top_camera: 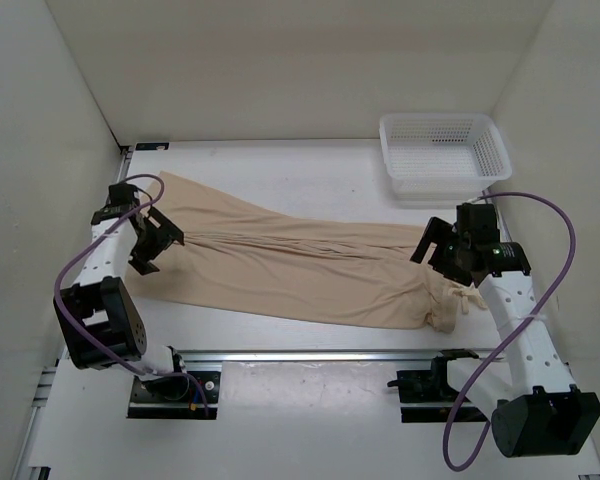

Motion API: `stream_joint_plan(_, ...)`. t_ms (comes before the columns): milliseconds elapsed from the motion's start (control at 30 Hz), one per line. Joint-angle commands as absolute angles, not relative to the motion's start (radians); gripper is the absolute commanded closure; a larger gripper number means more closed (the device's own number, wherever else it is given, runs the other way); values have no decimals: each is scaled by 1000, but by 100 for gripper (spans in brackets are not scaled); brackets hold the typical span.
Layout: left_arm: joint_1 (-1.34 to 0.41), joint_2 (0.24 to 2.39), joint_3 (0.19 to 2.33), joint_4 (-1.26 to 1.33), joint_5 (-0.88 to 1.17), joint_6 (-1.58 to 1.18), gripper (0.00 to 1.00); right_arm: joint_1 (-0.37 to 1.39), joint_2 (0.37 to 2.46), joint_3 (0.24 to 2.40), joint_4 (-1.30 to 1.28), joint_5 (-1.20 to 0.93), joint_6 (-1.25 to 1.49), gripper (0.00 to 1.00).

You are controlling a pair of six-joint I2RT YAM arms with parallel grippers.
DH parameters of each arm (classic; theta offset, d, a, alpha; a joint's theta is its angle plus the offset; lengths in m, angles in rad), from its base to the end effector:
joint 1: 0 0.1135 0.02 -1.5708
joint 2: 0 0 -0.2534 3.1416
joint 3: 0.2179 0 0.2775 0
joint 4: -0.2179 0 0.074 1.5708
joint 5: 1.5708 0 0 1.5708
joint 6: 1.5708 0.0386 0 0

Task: Fold and stack the trousers
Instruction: Flatten the trousers out

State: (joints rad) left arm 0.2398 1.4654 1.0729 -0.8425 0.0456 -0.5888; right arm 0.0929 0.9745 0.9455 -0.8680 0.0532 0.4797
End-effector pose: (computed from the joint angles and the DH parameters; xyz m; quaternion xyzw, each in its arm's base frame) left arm 0.2954 0.0704 0.2110 -0.3933 0.9038 -0.0511 0.1606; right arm 0.2197 0.0184 0.2873 0.1900 0.9242 0.0692 0.3241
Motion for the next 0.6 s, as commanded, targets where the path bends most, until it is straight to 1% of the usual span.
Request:
stream_joint_plan(0,242,1391,1060,-819,11,-609,1,95,991,1005,-874,64,453,7)
stream_joint_plan(100,251,1371,1037,-830,-58,-644,1,95,991,1014,-874,64,453,7)
stream_joint_plan(267,316,1448,1037,-871,-92,-663,1,95,1000,1014,-874,133,462,6)
stream_joint_plan(433,351,1499,1046,-881,-83,-653,1,95,1009,1014,-874,167,492,3)
stream_joint_plan(500,351,1517,1046,-881,-92,-653,1,95,1009,1014,-861,167,502,1)
stream_joint_plan(567,351,1528,1046,-881,-92,-644,1,95,999,1005,-838,167,502,1)
